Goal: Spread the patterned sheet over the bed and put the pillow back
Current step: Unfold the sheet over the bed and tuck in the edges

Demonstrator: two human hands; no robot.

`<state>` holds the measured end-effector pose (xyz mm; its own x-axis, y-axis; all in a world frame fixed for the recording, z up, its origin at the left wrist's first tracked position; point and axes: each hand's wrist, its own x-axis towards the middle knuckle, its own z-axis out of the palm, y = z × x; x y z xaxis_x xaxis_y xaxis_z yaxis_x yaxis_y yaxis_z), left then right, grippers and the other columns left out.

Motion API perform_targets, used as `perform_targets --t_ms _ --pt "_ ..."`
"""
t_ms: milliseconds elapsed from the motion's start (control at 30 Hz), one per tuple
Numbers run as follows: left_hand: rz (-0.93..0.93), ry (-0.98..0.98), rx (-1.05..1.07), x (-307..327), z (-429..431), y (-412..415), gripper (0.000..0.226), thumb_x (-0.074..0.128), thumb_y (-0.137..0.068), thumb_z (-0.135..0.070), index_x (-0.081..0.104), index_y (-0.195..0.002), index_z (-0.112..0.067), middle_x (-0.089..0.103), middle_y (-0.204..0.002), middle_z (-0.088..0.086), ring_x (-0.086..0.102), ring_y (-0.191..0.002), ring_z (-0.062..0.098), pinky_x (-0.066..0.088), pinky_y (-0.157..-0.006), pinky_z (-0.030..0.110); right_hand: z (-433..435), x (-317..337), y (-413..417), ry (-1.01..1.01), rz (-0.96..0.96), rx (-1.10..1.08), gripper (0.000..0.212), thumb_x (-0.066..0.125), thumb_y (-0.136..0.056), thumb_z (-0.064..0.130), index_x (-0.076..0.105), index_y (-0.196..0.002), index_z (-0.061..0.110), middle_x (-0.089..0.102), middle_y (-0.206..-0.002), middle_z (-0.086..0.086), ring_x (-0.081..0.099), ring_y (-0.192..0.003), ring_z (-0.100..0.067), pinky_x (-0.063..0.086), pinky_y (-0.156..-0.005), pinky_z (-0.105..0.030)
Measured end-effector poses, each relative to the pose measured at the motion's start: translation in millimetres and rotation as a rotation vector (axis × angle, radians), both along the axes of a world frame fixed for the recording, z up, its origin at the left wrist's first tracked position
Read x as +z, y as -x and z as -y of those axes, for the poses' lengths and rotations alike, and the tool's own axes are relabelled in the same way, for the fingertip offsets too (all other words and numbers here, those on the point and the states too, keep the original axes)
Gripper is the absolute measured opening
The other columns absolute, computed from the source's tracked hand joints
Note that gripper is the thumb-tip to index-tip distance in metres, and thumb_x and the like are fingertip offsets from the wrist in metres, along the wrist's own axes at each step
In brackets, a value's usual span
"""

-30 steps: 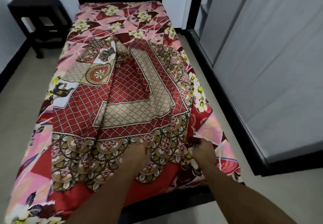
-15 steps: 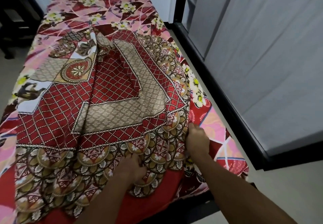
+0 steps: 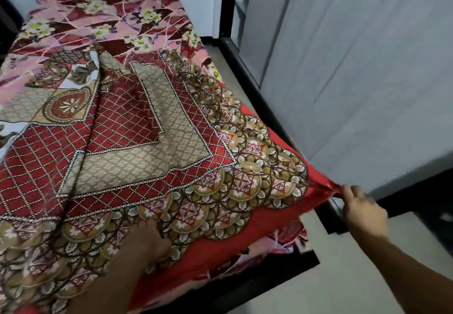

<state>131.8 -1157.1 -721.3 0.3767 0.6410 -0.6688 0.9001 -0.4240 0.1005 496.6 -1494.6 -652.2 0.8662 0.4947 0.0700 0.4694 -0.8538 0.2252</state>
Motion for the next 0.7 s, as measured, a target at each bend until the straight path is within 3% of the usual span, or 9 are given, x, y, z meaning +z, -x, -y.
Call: perform_targets --t_ms 67,167,300,367,433,500,567,633,700 --pt "-0.012 -0.036 -0.009 -1 3 -2 0.08 0.052 -0.08 -0.055 0.034 -0.147 -0.015 0.037 -0.152 0.012 0.033 -0.14 0.032 0.036 -0.112 0.047 4 -12 6 0.097 -0.031 -0.021 0.036 0.058 -0.088 0.011 0.058 -0.123 0.017 0.059 -0.111 -0.009 0.064 -0.094 -0.033 0.045 -0.057 -0.035" --pt "-0.023 -0.07 -0.025 -3 7 -3 0.083 0.051 -0.081 -0.057 0.031 -0.149 -0.013 0.035 -0.153 0.013 0.031 -0.141 0.032 0.035 -0.114 0.047 2 -33 24 0.294 -0.14 0.0 0.048 0.041 -0.1 0.021 0.04 -0.147 0.03 0.049 -0.136 -0.001 0.055 -0.119 -0.025 0.049 -0.089 -0.035" --pt "-0.029 -0.218 -0.077 4 24 -2 0.073 0.044 -0.084 -0.06 0.042 -0.14 -0.014 0.045 -0.145 0.011 0.04 -0.135 0.03 0.042 -0.105 0.045 0 -53 58 0.405 -0.278 0.099 0.05 0.055 -0.094 0.02 0.046 -0.144 0.026 0.043 -0.145 -0.006 0.047 -0.13 -0.027 0.041 -0.104 -0.041" --pt "0.123 -0.368 -0.126 4 42 0 0.056 0.041 -0.084 -0.055 0.059 -0.119 -0.015 0.06 -0.12 0.008 0.056 -0.112 0.026 0.049 -0.088 0.04 0 -57 63 0.156 -0.424 -0.123 0.052 0.061 -0.09 0.024 0.049 -0.14 0.02 0.046 -0.143 -0.01 0.05 -0.125 -0.029 0.045 -0.1 -0.043" --pt "0.327 -0.443 -0.199 0 65 -2 0.047 0.038 -0.084 -0.053 0.065 -0.096 -0.016 0.064 -0.093 0.004 0.06 -0.087 0.023 0.051 -0.074 0.036 -11 -58 58 -0.385 -0.683 -0.51 0.056 0.057 -0.087 0.027 0.049 -0.139 0.01 0.055 -0.134 -0.019 0.057 -0.108 -0.034 0.047 -0.087 -0.041" --pt "0.392 -0.454 -0.259 -3 86 -11 0.048 0.034 -0.089 -0.059 0.062 -0.098 -0.02 0.064 -0.093 0.001 0.059 -0.086 0.02 0.053 -0.074 0.037 -31 -58 58 -0.798 -1.056 -0.871 0.06 0.052 -0.085 0.047 0.054 -0.129 0.006 0.064 -0.118 -0.021 0.061 -0.086 -0.033 0.048 -0.073 -0.037" --pt "0.37 -0.412 -0.27 -3 103 -25 0.054 0.027 -0.092 -0.067 0.058 -0.105 -0.024 0.062 -0.102 -0.001 0.057 -0.094 0.018 0.053 -0.082 0.039 -46 -55 64 -0.977 -1.289 -1.04 0.054 0.052 -0.094 0.059 0.055 -0.115 0.009 0.066 -0.11 -0.016 0.063 -0.078 -0.03 0.051 -0.057 -0.029" --pt "0.332 -0.383 -0.283 -1 112 -37 0.059 0.021 -0.092 -0.07 0.054 -0.112 -0.026 0.059 -0.112 -0.002 0.054 -0.106 0.018 0.047 -0.098 0.044 -50 -65 64 -1.02 -1.227 -1.036 0.045 0.058 -0.097 0.047 0.052 -0.113 0.005 0.063 -0.101 -0.017 0.06 -0.071 -0.029 0.048 -0.049 -0.027" --pt "0.261 -0.37 -0.358 2 116 -43 0.062 0.019 -0.092 -0.07 0.049 -0.124 -0.027 0.055 -0.127 -0.001 0.049 -0.121 0.02 0.037 -0.109 0.048 -45 -80 57 -0.968 -0.978 -0.98 0.046 0.06 -0.089 0.034 0.06 -0.107 -0.007 0.064 -0.086 -0.021 0.06 -0.064 -0.031 0.05 -0.055 -0.035"
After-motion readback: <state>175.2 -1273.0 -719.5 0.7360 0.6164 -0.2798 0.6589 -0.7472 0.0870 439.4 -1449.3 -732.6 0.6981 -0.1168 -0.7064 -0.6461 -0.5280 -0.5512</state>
